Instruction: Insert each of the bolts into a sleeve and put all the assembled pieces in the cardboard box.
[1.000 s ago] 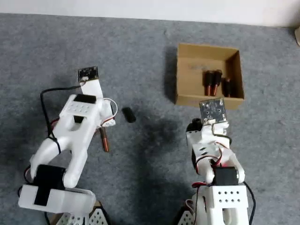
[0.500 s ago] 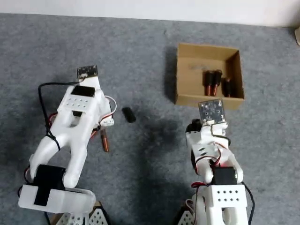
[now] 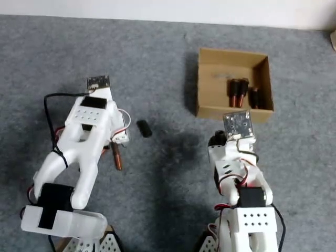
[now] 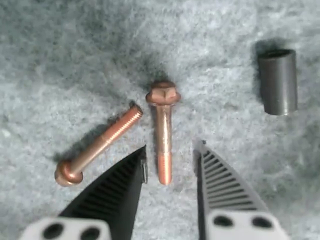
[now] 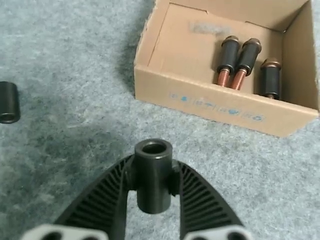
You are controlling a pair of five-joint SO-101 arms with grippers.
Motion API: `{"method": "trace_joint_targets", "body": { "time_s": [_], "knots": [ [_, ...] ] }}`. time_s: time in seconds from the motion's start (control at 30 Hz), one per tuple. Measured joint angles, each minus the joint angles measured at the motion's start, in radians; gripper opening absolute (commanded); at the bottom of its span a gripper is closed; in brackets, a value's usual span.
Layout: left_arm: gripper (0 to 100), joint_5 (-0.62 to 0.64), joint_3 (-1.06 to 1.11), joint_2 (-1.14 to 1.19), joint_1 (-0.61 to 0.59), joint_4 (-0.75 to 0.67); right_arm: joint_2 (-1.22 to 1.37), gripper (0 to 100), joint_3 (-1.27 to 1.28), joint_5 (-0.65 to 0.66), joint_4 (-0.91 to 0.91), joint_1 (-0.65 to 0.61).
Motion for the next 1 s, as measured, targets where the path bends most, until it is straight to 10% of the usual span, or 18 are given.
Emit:
{"method": "trace_joint_targets", "body": {
  "time_s": [0.8,1.0],
  "knots": [
    [15,0.000,-0.063,0.244,0.002,-0.049,0.000,0.5,0.044,0.000,-0.037,0.000],
    [2,0.000,-0.072,0.247,0.008,-0.052,0.000,0.5,0.044,0.000,-0.037,0.000]
  ]
}}
